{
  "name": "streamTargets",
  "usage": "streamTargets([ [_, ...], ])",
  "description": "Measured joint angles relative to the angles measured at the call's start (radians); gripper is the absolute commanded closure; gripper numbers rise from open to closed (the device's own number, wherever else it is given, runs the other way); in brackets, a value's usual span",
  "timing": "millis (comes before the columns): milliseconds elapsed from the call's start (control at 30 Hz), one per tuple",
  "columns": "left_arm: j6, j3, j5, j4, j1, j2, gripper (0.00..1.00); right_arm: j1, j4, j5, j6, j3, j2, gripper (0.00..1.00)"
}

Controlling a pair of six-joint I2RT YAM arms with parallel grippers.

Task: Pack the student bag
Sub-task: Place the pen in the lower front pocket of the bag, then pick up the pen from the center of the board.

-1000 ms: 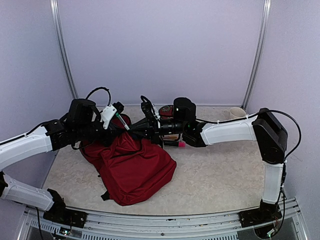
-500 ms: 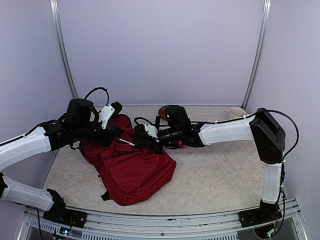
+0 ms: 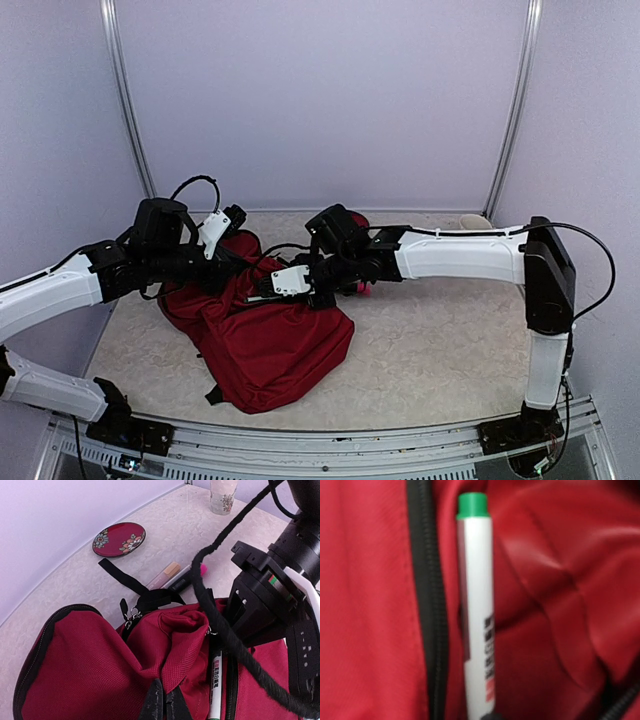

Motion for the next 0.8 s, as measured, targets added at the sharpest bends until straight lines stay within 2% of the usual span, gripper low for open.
streamTargets([
  [67,0.000,0.000,0.000,0.000,0.000,0.000,1.00,0.019,-0.030,0.056,-0.028,0.016,0.000,0.56],
  [100,0.000,0.000,-0.001,0.000,0.000,0.000,1.00,0.027,-0.043,0.081,-0.033,0.024,0.000,0.50],
  [300,-0.002,0.000,-0.046,0.002,0.003,0.000,1.00,0.054,-0.083,0.129,0.022,0.082,-0.006,0.43],
  [433,-0.008,0.000,-0.098,0.002,0.010,0.001,1.00,0.033,-0.023,0.000,0.169,0.062,-0.086,0.30],
  [600,-0.009,0.000,-0.117,0.002,0.013,0.001,1.00,-0.081,0.148,-0.214,0.425,-0.051,-0.287,0.26],
  [700,-0.009,0.000,-0.127,0.002,0.013,0.001,1.00,-0.197,0.244,-0.269,0.610,-0.113,-0.354,0.33],
  [800,-0.008,0.000,-0.150,0.002,0.013,0.001,1.00,-0.301,0.241,-0.211,0.783,-0.137,-0.332,0.40],
])
